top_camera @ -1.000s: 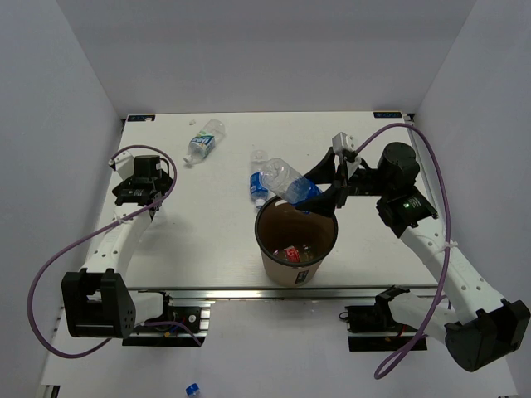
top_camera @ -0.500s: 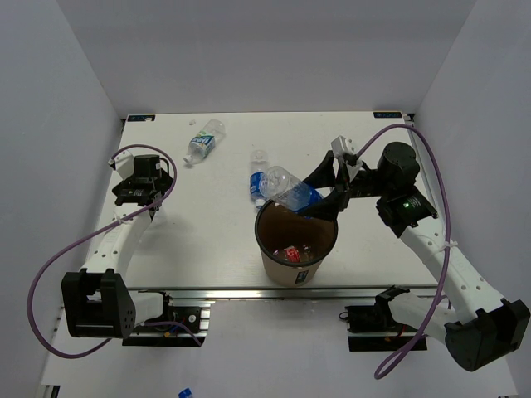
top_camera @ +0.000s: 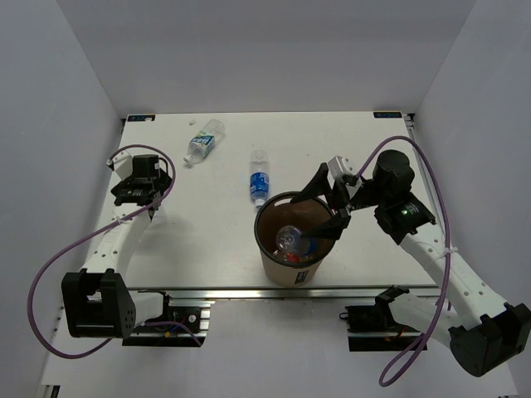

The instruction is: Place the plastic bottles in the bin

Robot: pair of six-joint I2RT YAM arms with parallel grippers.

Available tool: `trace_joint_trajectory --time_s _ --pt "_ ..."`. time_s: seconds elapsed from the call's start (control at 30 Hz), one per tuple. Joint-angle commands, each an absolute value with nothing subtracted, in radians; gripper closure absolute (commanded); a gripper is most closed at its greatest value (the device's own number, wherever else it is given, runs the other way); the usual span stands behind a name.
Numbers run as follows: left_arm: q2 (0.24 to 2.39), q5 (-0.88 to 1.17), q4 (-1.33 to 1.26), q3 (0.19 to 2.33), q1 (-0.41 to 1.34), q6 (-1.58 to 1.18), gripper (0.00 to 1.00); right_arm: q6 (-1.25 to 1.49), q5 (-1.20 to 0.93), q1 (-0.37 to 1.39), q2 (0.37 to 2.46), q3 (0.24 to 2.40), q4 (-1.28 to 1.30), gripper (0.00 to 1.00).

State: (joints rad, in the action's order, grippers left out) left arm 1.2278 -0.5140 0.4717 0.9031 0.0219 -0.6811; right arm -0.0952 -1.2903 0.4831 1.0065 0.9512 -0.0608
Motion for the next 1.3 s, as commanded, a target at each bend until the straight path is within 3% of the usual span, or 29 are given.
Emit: trace_joint_trajectory --time_s 0.0,0.17,0.27,0.4,0.53,0.73,1.27 --pt "1.193 -0.531 0.494 0.939 0.008 -0.703 0.02 -0.126 -1.253 0.488 0.98 0.976 -0.066 0.11" --pt "1.204 -0.535 0.512 0.936 -0.009 -0.721 0.02 -0.071 -1.178 0.488 0.997 1.023 -0.066 0.11" --pt "1.226 -0.54 0.544 0.946 -0.063 -0.739 0.02 -0.019 -1.002 0.488 1.015 1.066 -0.077 0.11" --pt "1.204 -0.482 0.516 0.908 -0.092 -0.759 0.02 0.069 -0.618 0.483 1.084 1.246 -0.014 0.11" --pt "1.203 -0.475 0.494 0.899 -0.129 -0.758 0.02 0.1 -0.414 0.465 1.189 1.385 0.077 0.11" --pt "1.278 -0.446 0.442 0.856 -0.163 -0.726 0.02 0.149 -0.454 0.385 1.279 1.407 0.074 0.11" --pt "1.394 -0.503 0.436 0.811 -0.167 -0.721 0.02 0.187 -0.607 0.258 1.282 1.278 0.052 0.11"
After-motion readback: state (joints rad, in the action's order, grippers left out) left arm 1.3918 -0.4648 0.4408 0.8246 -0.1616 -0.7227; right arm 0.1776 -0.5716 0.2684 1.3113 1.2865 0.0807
